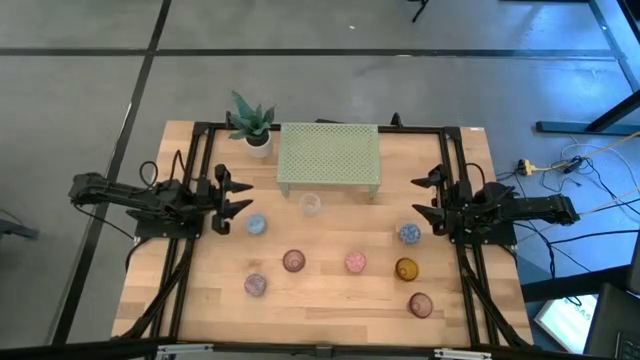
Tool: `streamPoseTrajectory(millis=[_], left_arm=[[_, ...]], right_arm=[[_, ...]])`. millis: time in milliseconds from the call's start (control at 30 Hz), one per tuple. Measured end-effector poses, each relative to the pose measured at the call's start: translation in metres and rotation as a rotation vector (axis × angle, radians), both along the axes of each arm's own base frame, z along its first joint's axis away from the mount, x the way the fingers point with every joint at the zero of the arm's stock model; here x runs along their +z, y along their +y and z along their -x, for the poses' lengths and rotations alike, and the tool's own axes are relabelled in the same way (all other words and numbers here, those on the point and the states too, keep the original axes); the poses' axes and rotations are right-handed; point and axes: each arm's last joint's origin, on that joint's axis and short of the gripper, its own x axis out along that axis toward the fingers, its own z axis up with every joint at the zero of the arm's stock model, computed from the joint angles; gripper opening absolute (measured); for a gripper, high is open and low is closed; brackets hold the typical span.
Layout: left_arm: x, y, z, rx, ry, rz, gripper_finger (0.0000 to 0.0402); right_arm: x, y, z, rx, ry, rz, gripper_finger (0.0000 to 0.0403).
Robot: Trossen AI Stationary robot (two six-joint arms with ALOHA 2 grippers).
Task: Pick & Place candle stick holders
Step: Put the transparent glass candle holder on the shelf
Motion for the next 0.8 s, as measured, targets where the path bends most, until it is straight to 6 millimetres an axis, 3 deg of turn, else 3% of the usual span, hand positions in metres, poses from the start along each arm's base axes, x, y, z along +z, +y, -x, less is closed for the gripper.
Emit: streamPoseTrajectory(millis=[800], left_arm=[[-0.0010,-0.0017,-0.0012,-0.070,0.000,0.063,0.0189]], right_arm=[[-0.0006,0.0000,-0.0002,0.000,0.006,0.000,0.0337]])
